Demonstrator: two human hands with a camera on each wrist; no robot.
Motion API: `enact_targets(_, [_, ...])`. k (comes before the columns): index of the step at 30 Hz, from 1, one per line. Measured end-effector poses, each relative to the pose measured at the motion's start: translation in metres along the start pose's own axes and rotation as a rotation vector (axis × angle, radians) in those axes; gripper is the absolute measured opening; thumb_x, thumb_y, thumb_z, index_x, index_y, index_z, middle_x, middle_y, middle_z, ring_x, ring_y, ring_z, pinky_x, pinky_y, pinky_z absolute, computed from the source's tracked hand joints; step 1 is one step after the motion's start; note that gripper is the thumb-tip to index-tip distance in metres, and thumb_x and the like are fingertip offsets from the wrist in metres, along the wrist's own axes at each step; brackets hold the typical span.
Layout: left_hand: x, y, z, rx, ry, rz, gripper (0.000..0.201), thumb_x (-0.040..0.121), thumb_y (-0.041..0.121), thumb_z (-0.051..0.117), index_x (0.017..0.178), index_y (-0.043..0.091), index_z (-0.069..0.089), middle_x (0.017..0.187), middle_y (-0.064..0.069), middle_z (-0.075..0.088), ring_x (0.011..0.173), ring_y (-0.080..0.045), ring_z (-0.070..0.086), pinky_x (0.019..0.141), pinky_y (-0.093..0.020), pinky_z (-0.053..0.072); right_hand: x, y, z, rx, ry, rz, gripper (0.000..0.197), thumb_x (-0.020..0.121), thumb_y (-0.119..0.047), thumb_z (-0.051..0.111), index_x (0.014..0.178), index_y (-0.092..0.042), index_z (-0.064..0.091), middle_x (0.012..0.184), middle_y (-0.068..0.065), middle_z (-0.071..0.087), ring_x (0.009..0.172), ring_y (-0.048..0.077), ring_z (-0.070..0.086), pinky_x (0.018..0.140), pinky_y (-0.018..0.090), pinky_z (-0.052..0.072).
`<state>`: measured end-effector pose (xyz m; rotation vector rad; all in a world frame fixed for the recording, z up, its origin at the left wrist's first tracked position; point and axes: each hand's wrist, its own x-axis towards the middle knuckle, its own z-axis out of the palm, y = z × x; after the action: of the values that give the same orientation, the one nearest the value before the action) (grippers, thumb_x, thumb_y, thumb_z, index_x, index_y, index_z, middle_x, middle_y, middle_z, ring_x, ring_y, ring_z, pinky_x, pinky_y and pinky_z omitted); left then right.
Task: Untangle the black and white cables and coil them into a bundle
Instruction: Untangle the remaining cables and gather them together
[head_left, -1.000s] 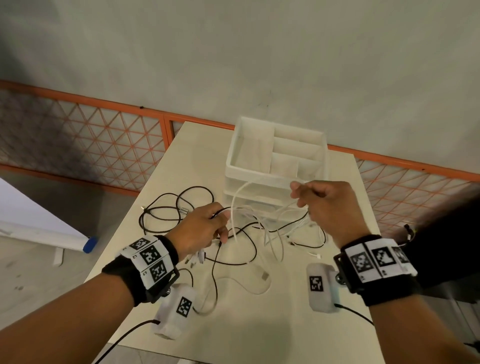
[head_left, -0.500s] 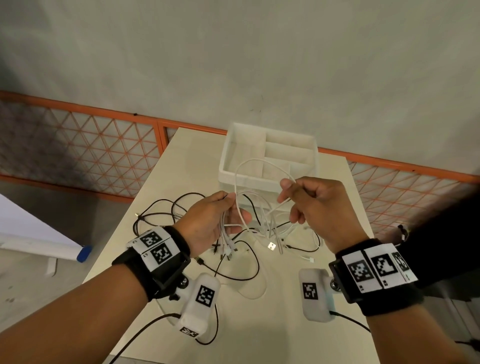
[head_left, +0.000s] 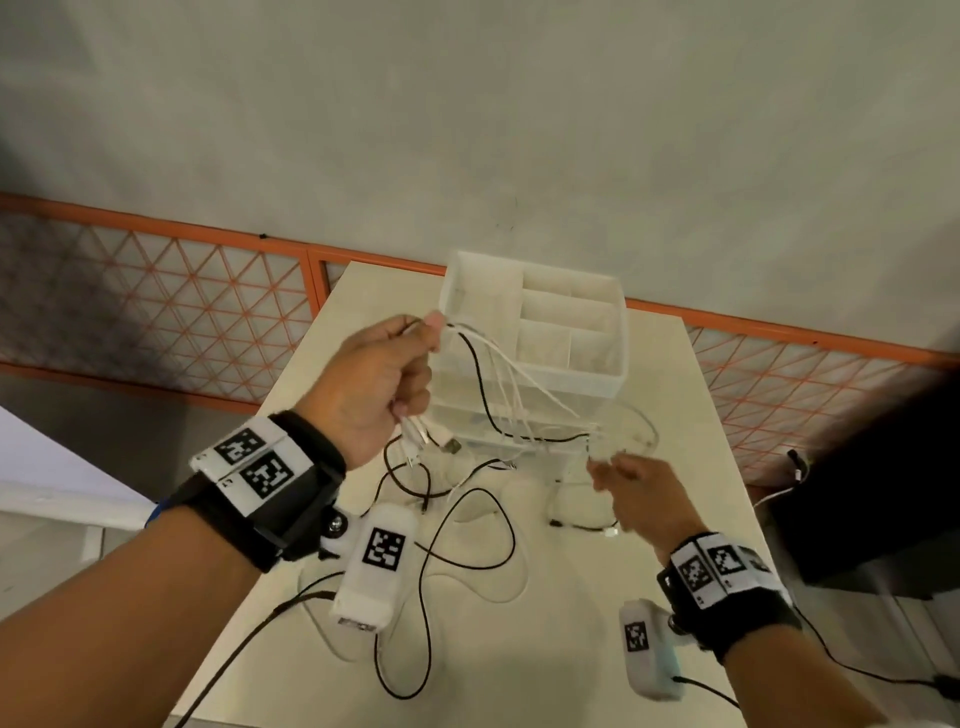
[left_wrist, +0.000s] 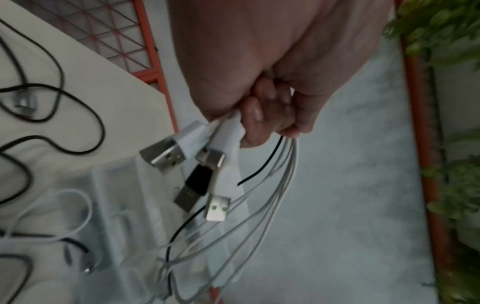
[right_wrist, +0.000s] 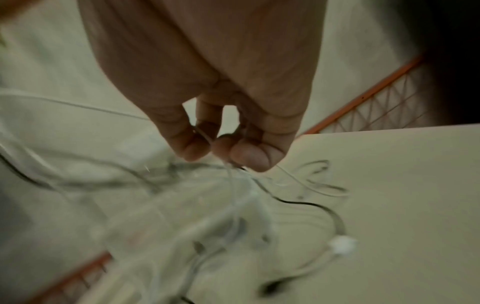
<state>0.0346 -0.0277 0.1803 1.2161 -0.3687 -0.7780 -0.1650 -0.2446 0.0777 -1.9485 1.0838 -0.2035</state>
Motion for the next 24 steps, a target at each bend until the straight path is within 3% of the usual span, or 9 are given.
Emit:
enact_targets(2, [0.002,0.013,-0.002,-0.014,0.009,0.066,0.022,0.093,0.029,0.062,0.075,0.017,0.057,0.060,0.005,0.024,0.048,-0.010,0.020,0.040,-0.021,0.025,0.004,0.024,0.001,-0.225,0.010,0.142,0.033,0.094,-0.034,0.061,0.065,-0.018,0.063,0.065,0.002,0.062,0.069,0.029,0.064,0.074,0.037,0.053])
enact_targets(5, [0.003,0.017,-0.009,0.106,0.030,0.093,0.022,0.090,0.035,0.064,0.079,0.016,0.062,0.053,0.007,0.025,0.046,-0.010,0.020,0.041,-0.022,0.025,0.006,0.022,-0.013,-0.157,0.113,0.235,0.016,0.095,-0.024,0.060,0.090,-0.017,0.074,0.087,0.011,0.073,0.071,0.029,0.069,0.069,0.037,0.060])
enact_targets(7, [0.003,0.009,-0.011,0.271,0.058,0.057,0.024,0.092,0.037,0.062,0.082,0.016,0.067,0.051,0.007,0.028,0.045,-0.011,0.022,0.043,-0.023,0.028,0.009,0.003,-0.028,-0.034,0.159,0.107,0.025,0.098,-0.030,0.059,0.089,-0.013,0.075,0.074,0.008,0.073,0.057,0.024,0.065,0.067,0.041,0.060])
enact_targets(9, [0.004,-0.005,-0.010,0.382,0.113,0.024,0.027,0.094,0.037,0.061,0.083,0.014,0.069,0.054,0.003,0.027,0.046,-0.014,0.022,0.045,-0.024,0.028,0.006,-0.027,-0.043,0.163,0.184,-0.167,0.044,0.100,-0.048,0.053,0.075,-0.016,0.069,0.064,0.002,0.068,0.052,0.021,0.060,0.060,0.041,0.055])
enact_targets(12, [0.007,-0.024,-0.010,0.457,0.214,-0.003,0.030,0.095,0.036,0.060,0.080,0.012,0.068,0.058,-0.003,0.025,0.046,-0.017,0.023,0.046,-0.025,0.029,-0.004,-0.073,-0.064,0.316,0.309,-0.461,0.043,0.102,-0.051,0.043,0.086,-0.018,0.066,0.090,0.000,0.071,0.060,0.023,0.061,0.057,0.035,0.051])
enact_targets(16, [0.009,-0.028,-0.016,0.366,0.279,-0.025,0.030,0.098,0.030,0.058,0.080,0.006,0.062,0.056,-0.002,0.033,0.041,-0.013,0.029,0.043,-0.025,0.029,-0.008,-0.086,-0.070,0.185,0.427,-0.527,0.032,0.102,-0.055,0.041,0.098,-0.032,0.062,0.094,-0.009,0.067,0.072,0.022,0.066,0.070,0.046,0.056])
enact_targets(18, [0.009,-0.025,-0.021,0.335,0.288,-0.027,0.028,0.099,0.026,0.057,0.079,0.006,0.061,0.058,-0.001,0.042,0.040,-0.010,0.033,0.041,-0.023,0.029,-0.010,-0.082,-0.066,0.176,0.443,-0.543,0.032,0.102,-0.054,0.041,0.103,-0.030,0.061,0.099,-0.010,0.067,0.074,0.021,0.066,0.074,0.053,0.057])
enact_targets(21, [0.012,-0.025,-0.024,0.396,0.305,-0.034,0.028,0.098,0.026,0.058,0.077,0.007,0.064,0.062,-0.002,0.048,0.040,-0.010,0.032,0.040,-0.022,0.027,-0.010,-0.087,-0.063,0.215,0.474,-0.654,0.027,0.105,-0.047,0.040,0.113,-0.028,0.058,0.130,-0.014,0.059,0.080,0.019,0.064,0.070,0.046,0.055])
enact_targets(24, [0.013,-0.031,-0.020,0.418,0.289,-0.050,0.028,0.096,0.028,0.060,0.079,0.007,0.066,0.063,-0.001,0.046,0.044,-0.012,0.030,0.039,-0.021,0.027,-0.007,-0.096,-0.060,0.160,0.494,-0.772,0.017,0.105,-0.048,0.037,0.114,-0.048,0.052,0.148,-0.002,0.044,0.107,0.033,0.062,0.077,0.045,0.052])
